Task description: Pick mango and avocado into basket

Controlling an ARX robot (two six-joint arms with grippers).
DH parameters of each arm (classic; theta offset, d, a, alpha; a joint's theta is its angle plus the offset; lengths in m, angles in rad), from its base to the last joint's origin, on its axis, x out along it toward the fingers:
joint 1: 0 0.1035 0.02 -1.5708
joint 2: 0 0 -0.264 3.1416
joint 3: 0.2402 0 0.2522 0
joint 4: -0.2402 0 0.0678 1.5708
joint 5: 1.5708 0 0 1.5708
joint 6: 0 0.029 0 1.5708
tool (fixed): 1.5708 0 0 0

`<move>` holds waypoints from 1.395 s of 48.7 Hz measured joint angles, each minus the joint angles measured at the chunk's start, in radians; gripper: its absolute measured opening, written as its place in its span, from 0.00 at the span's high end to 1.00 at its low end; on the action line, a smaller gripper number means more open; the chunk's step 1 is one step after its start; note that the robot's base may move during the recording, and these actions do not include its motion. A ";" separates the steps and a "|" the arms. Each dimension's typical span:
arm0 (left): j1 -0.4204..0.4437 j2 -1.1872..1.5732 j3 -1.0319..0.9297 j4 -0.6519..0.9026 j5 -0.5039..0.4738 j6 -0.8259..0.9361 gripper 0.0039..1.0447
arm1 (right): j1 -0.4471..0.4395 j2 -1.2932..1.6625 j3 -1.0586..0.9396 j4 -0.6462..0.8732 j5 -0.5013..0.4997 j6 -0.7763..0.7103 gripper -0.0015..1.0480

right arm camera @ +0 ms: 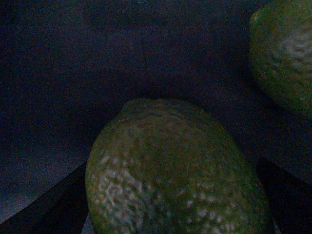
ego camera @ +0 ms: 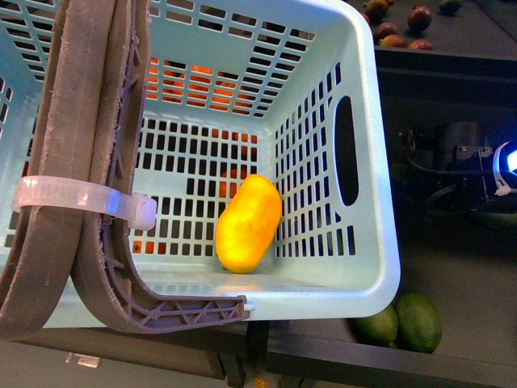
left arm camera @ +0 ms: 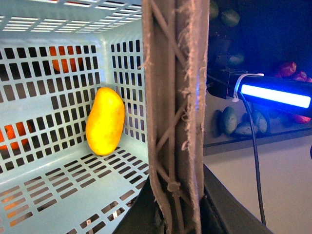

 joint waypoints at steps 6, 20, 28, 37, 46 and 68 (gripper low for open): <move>0.000 0.000 0.000 0.000 0.000 0.000 0.91 | 0.001 0.019 0.034 -0.016 0.000 0.005 0.07; 0.000 0.000 0.000 0.000 0.000 0.000 0.91 | 0.007 0.039 0.093 -0.023 0.012 0.029 0.07; 0.000 0.000 0.000 0.000 0.000 0.000 0.91 | 0.014 0.041 0.101 -0.031 0.013 0.029 0.07; 0.000 0.000 0.000 0.000 0.000 0.000 0.91 | 0.016 0.042 0.107 -0.035 0.016 0.029 0.07; 0.000 0.000 0.000 0.000 0.000 0.000 0.91 | 0.018 0.042 0.110 -0.042 0.027 0.029 0.12; 0.000 0.000 0.000 0.000 0.000 0.000 0.91 | 0.016 0.033 0.077 -0.012 0.041 0.046 0.32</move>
